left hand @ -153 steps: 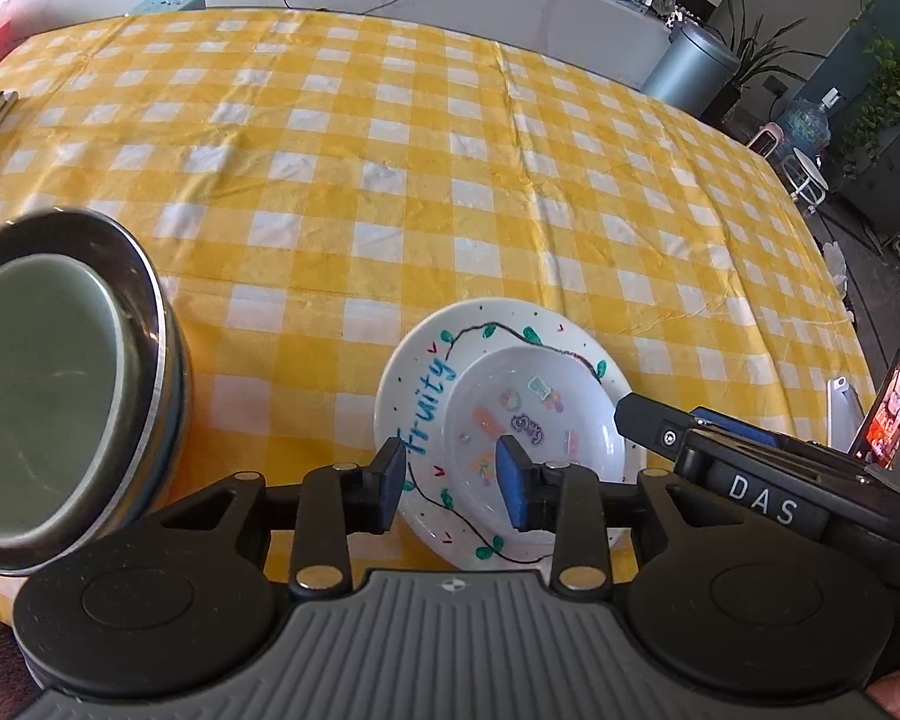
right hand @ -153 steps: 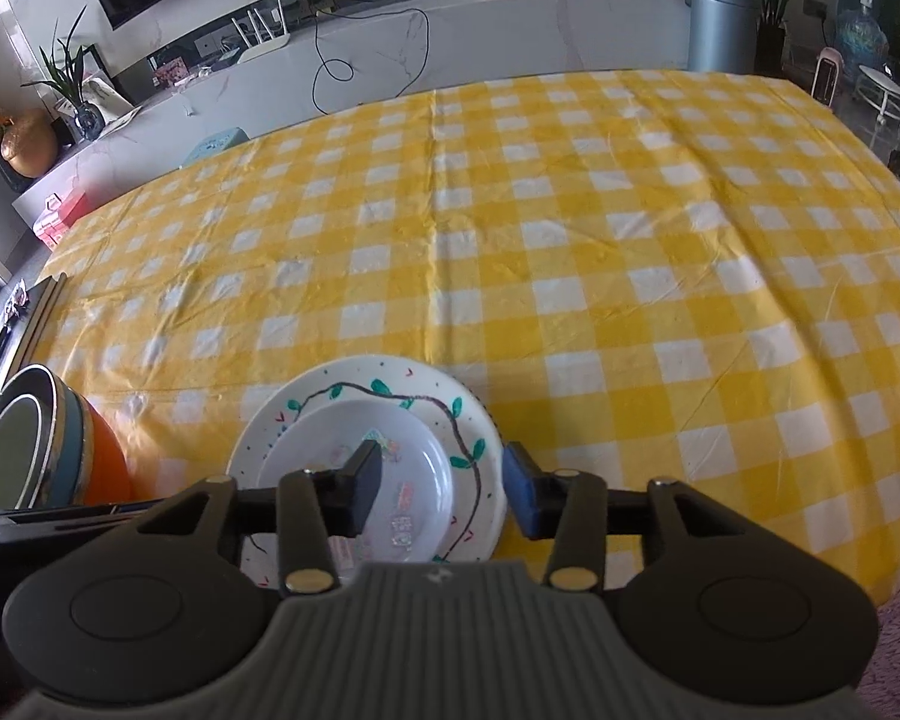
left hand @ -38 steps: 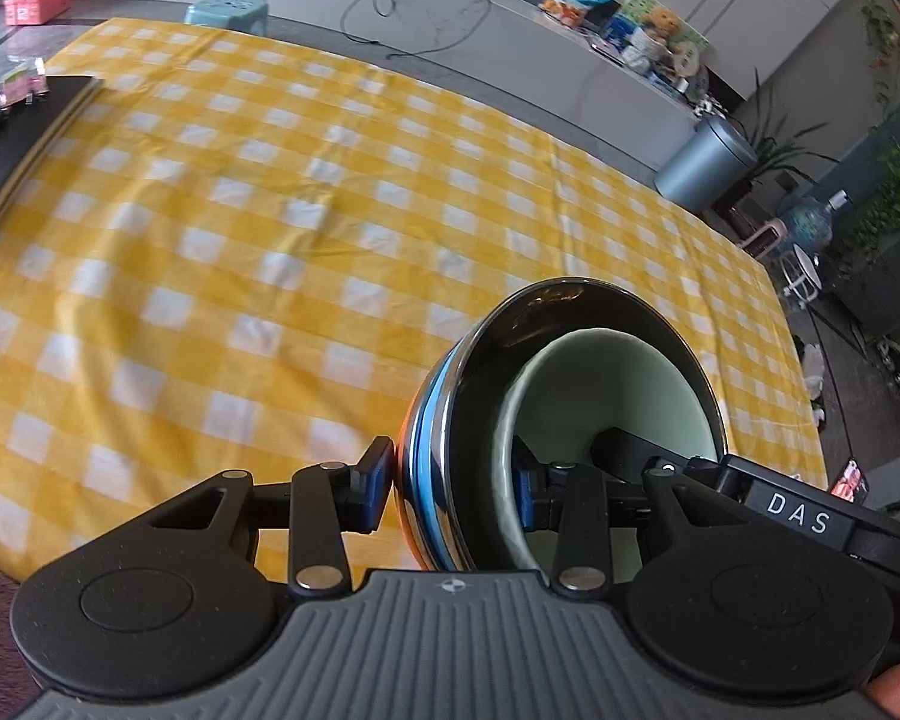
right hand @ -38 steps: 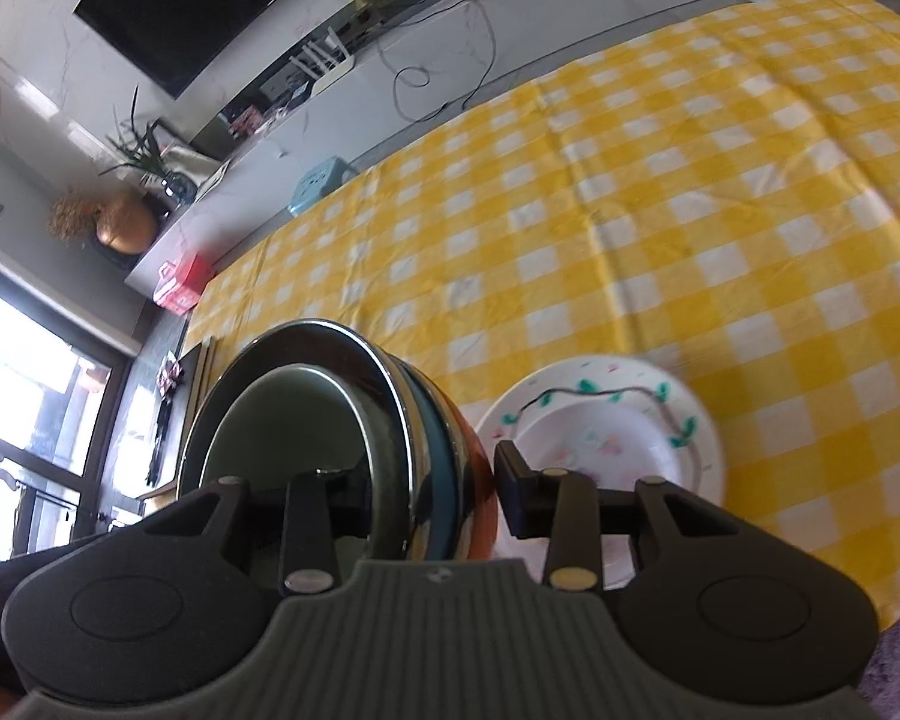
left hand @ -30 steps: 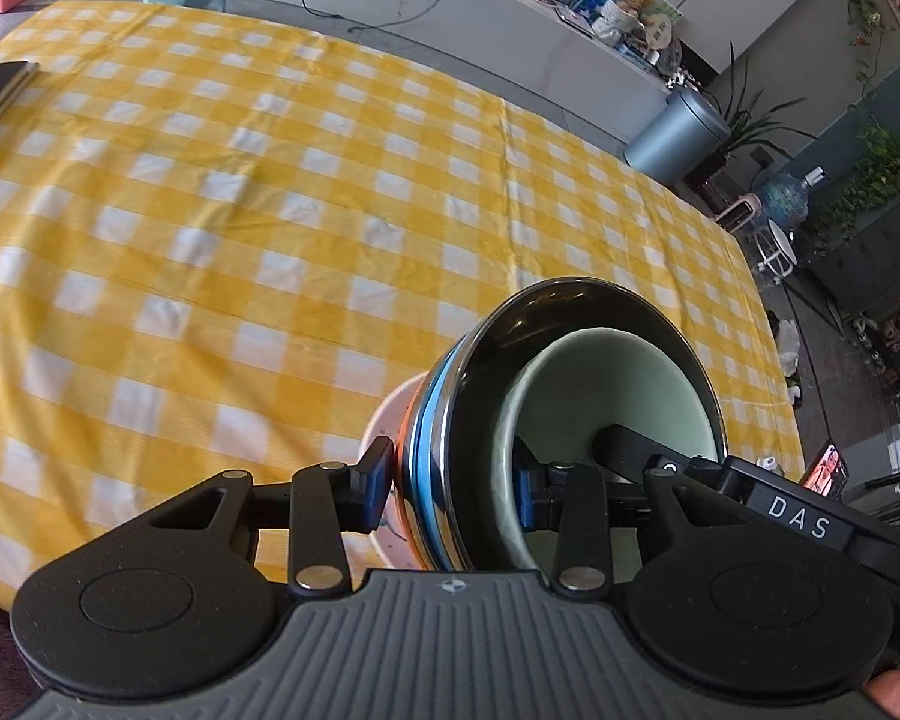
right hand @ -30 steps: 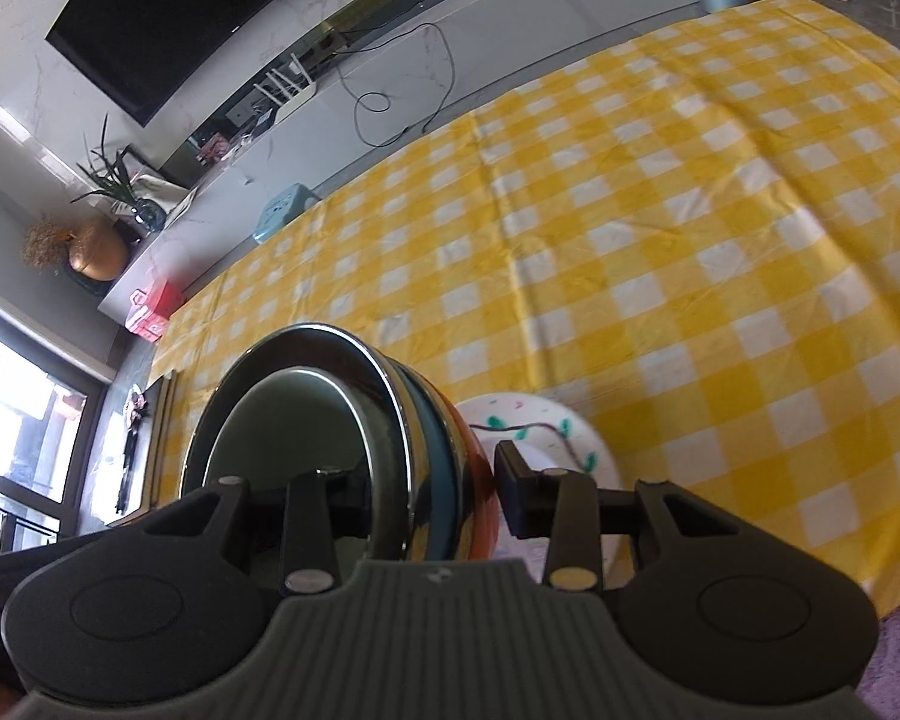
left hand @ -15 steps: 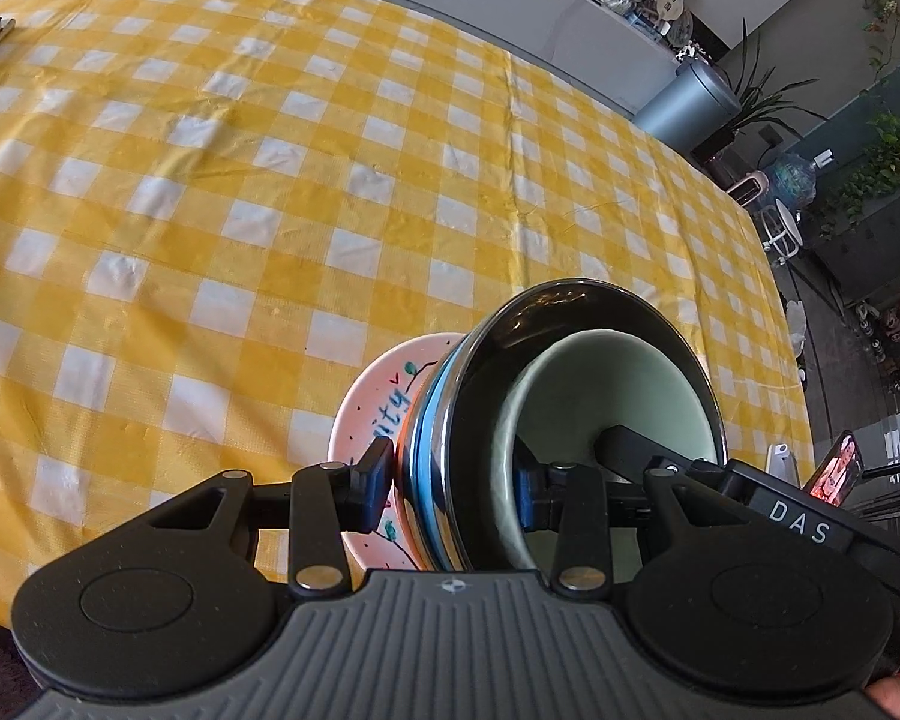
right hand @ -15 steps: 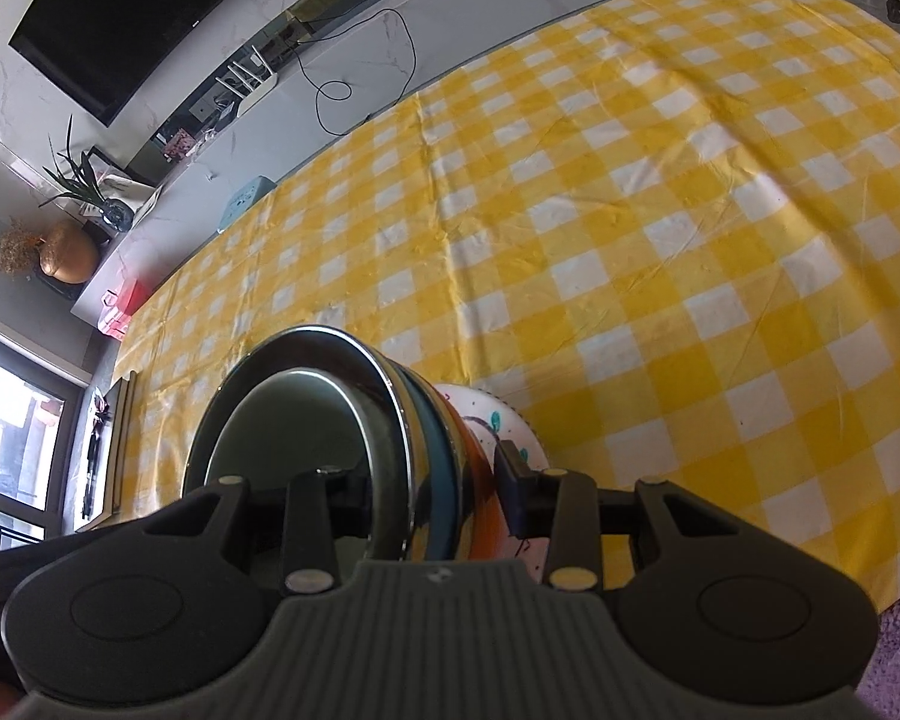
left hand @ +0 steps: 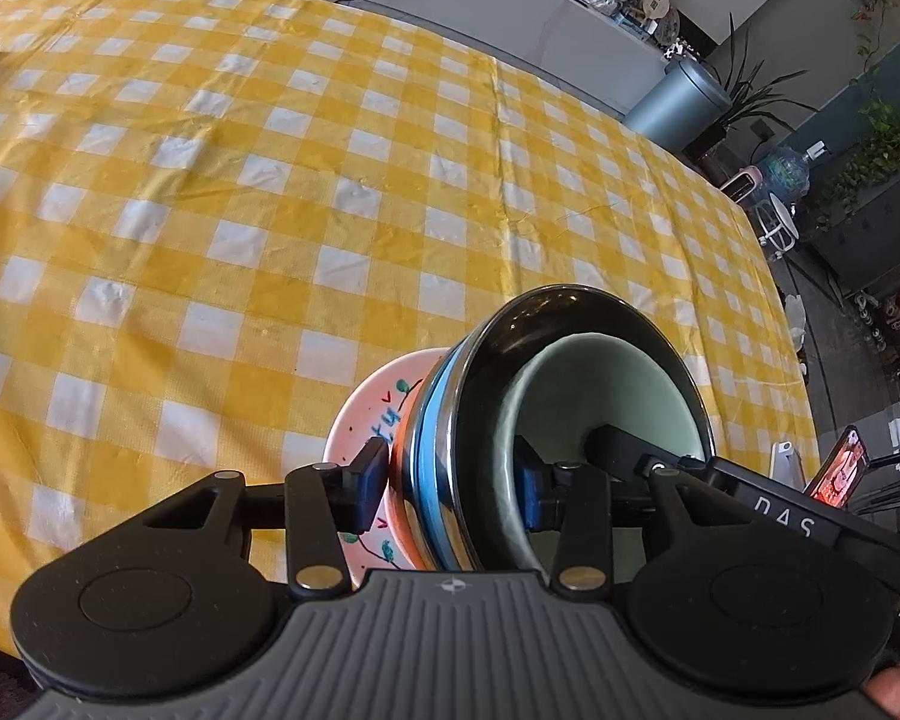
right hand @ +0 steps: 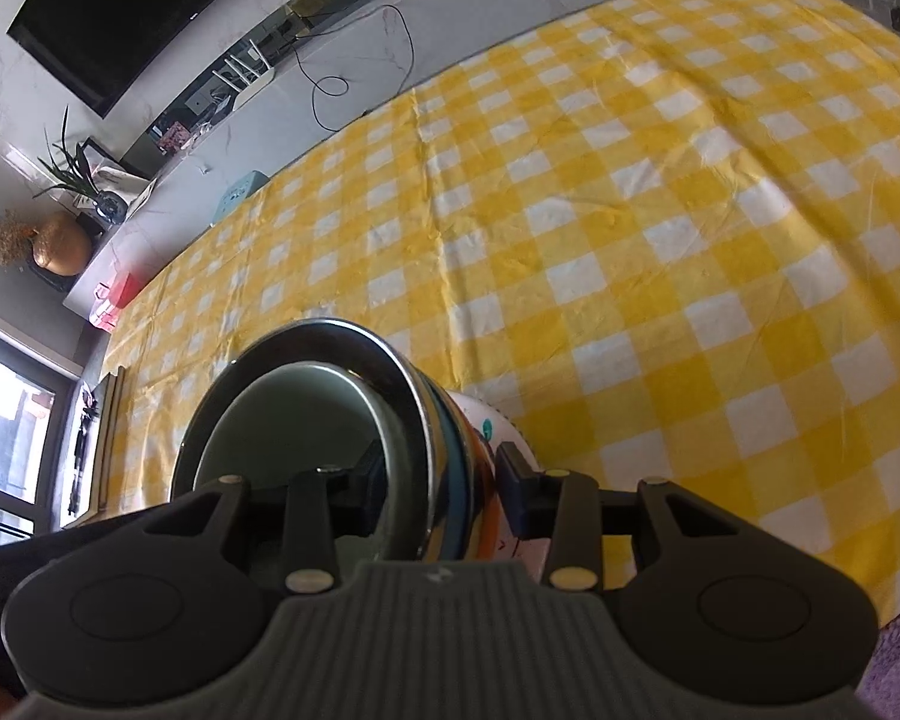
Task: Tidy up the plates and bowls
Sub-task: 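Lower the bowl stack onto the 'Fruity' plate stack and open both grippers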
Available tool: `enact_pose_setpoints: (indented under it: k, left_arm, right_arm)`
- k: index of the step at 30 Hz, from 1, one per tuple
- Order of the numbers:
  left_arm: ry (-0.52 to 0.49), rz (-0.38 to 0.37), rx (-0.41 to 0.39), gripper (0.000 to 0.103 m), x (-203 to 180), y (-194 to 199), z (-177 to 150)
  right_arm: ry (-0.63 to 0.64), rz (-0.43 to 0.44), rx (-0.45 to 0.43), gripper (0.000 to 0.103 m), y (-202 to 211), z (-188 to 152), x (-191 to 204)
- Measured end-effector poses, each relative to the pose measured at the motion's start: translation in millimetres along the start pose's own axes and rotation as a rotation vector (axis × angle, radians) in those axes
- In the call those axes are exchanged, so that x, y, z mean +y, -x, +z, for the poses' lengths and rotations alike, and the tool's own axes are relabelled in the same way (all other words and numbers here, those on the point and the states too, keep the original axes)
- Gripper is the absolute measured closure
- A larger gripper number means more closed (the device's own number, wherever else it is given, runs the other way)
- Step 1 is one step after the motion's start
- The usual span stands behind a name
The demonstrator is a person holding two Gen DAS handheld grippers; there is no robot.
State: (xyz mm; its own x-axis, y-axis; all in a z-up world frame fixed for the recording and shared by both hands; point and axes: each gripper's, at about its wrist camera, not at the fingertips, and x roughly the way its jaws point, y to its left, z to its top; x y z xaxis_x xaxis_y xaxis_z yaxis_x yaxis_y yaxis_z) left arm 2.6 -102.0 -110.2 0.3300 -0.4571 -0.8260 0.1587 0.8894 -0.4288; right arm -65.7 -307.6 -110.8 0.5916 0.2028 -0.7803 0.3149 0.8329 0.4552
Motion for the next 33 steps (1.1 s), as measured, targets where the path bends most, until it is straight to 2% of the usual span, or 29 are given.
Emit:
enact_pose_setpoints:
  k: [2, 7, 12, 17, 25, 29, 33]
  left_arm:
    - [0.003, -0.020, -0.002, 0.048, 1.3, -0.3, 0.3]
    - [-0.043, -0.022, -0.041, 0.043, -3.3, 8.0, 1.3]
    - [-0.122, -0.001, -0.110, 0.040, -11.9, 23.1, 2.0]
    - [-0.221, 0.048, -0.220, 0.040, -18.5, 44.2, -3.5]
    - [-0.472, 0.141, -0.422, 0.040, -33.7, 82.7, -29.3]
    - [-0.552, 0.169, -0.446, 0.040, -38.6, 88.6, -42.1]
    - [-0.567, 0.157, -0.435, 0.036, -36.4, 90.1, -45.0]
  right_arm:
    - [0.024, 0.001, -0.013, 0.055, 1.8, 2.4, 4.3]
    - [0.091, -0.021, -0.052, 0.045, 6.9, 7.4, 14.2]
    - [0.110, -0.020, -0.072, 0.043, 9.9, 11.7, 14.8]
    - [0.169, -0.013, -0.117, 0.040, 20.1, 11.8, 21.6]
    - [0.337, -0.007, -0.217, 0.038, 44.5, -2.1, 38.1]
    - [0.417, 0.003, -0.253, 0.035, 55.9, -10.6, 47.2]
    - [0.485, 0.007, -0.263, 0.033, 62.2, -16.1, 52.3]
